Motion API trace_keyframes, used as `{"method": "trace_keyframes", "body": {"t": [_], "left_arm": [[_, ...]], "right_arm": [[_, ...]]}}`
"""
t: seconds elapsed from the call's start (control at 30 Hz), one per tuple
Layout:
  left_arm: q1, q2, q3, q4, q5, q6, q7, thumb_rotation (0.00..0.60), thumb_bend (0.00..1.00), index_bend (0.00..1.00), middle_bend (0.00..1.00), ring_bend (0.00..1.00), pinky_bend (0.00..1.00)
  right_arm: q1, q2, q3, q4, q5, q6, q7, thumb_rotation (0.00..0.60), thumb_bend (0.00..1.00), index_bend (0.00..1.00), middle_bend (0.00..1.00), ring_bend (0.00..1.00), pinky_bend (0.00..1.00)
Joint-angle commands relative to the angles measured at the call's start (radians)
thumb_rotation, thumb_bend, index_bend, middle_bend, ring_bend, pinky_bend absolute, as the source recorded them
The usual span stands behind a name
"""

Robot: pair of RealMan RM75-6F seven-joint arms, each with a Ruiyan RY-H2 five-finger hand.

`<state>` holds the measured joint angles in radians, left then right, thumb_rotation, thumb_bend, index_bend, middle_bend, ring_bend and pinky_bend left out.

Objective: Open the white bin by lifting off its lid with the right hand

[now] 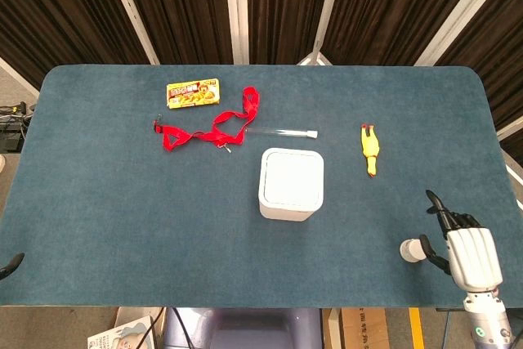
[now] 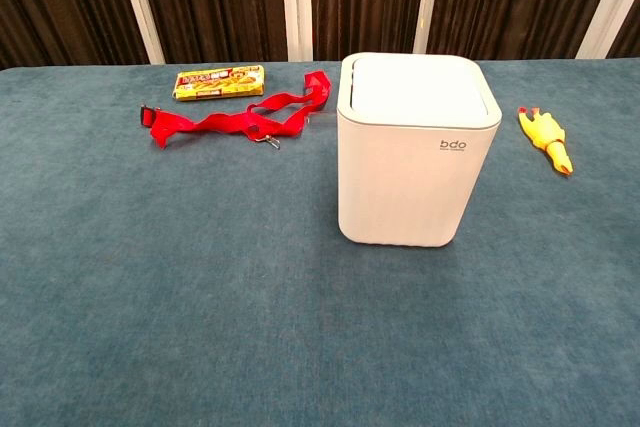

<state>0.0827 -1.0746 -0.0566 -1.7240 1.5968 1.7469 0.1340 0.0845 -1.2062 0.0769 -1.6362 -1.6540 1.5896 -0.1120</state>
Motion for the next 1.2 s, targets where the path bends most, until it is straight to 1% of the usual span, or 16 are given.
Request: {"method": "trace_keyframes", "body": {"t": [0.03, 0.07, 0.13, 0.2, 0.27, 0.4, 0.57, 0.87, 1.03, 1.2], "left_arm": [[-0.002, 0.0, 0.001, 0.0, -0.004, -0.007, 0.001, 0.6, 0.05, 0.08, 0.0, 0.0, 0.0], [-0.003, 0.001, 0.0, -0.001, -0.007, -0.009, 0.001, 0.6, 0.05, 0.08, 0.0, 0.0, 0.0], [-0.002, 0.003, -0.002, -0.004, -0.016, -0.012, 0.0, 0.6, 0.05, 0.08, 0.0, 0.0, 0.0], [0.0, 0.004, -0.003, -0.009, -0.022, -0.012, 0.003, 0.6, 0.05, 0.08, 0.0, 0.0, 0.0], [0.001, 0.004, -0.003, -0.012, -0.022, -0.01, 0.006, 0.6, 0.05, 0.08, 0.0, 0.0, 0.0], [-0.002, -0.001, -0.004, -0.015, -0.028, -0.019, 0.018, 0.6, 0.05, 0.08, 0.0, 0.0, 0.0], [-0.013, -0.017, -0.008, -0.018, -0.041, -0.038, 0.06, 0.6, 0.05, 0.08, 0.0, 0.0, 0.0], [-0.015, -0.039, -0.016, -0.017, -0.049, -0.033, 0.106, 0.6, 0.05, 0.08, 0.0, 0.0, 0.0], [-0.016, -0.039, -0.019, -0.015, -0.051, -0.032, 0.102, 0.6, 0.05, 0.08, 0.0, 0.0, 0.0], [-0.014, -0.037, -0.021, -0.013, -0.056, -0.03, 0.093, 0.6, 0.05, 0.08, 0.0, 0.0, 0.0]], "right_arm": [[0.046, 0.0, 0.015, -0.017, -0.025, -0.044, 0.013, 0.6, 0.62, 0.12, 0.66, 0.7, 0.69], [0.057, 0.002, 0.017, -0.021, -0.028, -0.06, 0.01, 0.6, 0.67, 0.12, 0.7, 0.74, 0.73], [0.093, 0.009, 0.018, -0.039, -0.042, -0.11, -0.007, 0.6, 0.74, 0.12, 0.75, 0.77, 0.76], [0.125, 0.016, 0.021, -0.057, -0.048, -0.158, -0.028, 0.6, 0.78, 0.12, 0.77, 0.79, 0.77], [0.146, 0.019, 0.02, -0.074, -0.051, -0.194, -0.052, 0.6, 0.8, 0.12, 0.78, 0.79, 0.77], [0.184, 0.031, 0.017, -0.119, -0.037, -0.275, -0.123, 0.6, 0.81, 0.11, 0.78, 0.79, 0.77], [0.219, 0.037, 0.029, -0.178, 0.008, -0.34, -0.159, 0.6, 0.81, 0.11, 0.78, 0.79, 0.77], [0.264, 0.035, 0.038, -0.244, 0.042, -0.401, -0.234, 0.6, 0.81, 0.11, 0.78, 0.79, 0.77], [0.287, 0.027, 0.05, -0.259, 0.056, -0.421, -0.314, 0.6, 0.81, 0.11, 0.78, 0.79, 0.77], [0.308, 0.024, 0.049, -0.289, 0.093, -0.459, -0.331, 0.6, 0.81, 0.11, 0.78, 0.79, 0.77]]}}
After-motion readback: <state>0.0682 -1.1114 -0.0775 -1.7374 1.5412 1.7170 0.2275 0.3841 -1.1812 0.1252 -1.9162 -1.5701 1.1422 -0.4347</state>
